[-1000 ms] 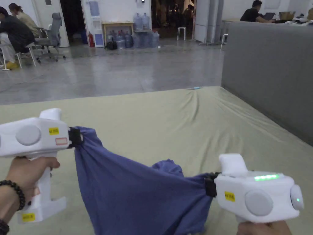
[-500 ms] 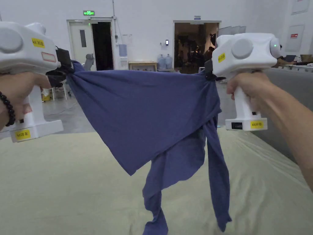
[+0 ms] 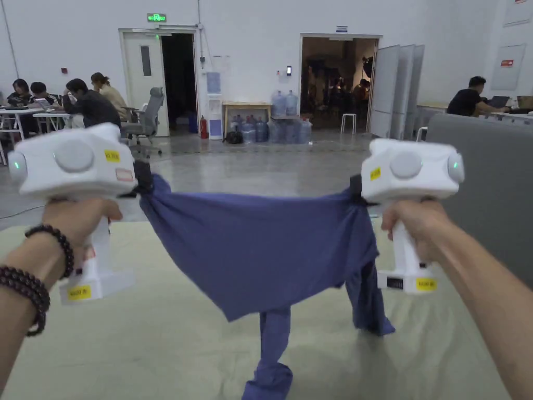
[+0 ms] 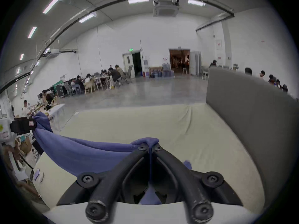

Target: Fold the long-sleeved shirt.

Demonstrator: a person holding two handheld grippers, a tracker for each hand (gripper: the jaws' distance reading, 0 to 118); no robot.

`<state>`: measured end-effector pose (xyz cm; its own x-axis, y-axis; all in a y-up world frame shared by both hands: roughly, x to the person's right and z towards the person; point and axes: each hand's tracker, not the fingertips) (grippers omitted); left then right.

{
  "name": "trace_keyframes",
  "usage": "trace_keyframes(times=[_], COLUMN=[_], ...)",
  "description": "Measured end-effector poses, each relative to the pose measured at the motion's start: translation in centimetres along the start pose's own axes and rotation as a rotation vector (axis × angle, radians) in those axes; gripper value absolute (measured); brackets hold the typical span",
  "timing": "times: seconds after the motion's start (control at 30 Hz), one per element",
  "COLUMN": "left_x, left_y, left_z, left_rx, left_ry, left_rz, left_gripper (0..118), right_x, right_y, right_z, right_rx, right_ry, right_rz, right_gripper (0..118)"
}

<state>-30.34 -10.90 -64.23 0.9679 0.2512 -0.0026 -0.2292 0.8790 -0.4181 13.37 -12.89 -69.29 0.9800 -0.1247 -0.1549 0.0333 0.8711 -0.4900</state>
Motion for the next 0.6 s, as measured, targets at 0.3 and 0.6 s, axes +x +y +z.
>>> trace_keyframes(times=[0.3, 0.6], left_x=[-3.6, -6.3], left_y=[-13.1, -31.3], left_z=[2.9, 10.7], left_rx=[-0.050, -0.392], left_ry=[-0.037, -0.009], left_rz=[0.104, 0.176], left_gripper=[0, 0], right_x=[1.4, -0.4], right_y=[-15.9, -35.3], right_z=[3.1, 12.5], right_rx=[0.007, -0.223], right_ry=[0.011, -0.051], right_rz=[-0.010, 0.043], right_gripper=[0, 0])
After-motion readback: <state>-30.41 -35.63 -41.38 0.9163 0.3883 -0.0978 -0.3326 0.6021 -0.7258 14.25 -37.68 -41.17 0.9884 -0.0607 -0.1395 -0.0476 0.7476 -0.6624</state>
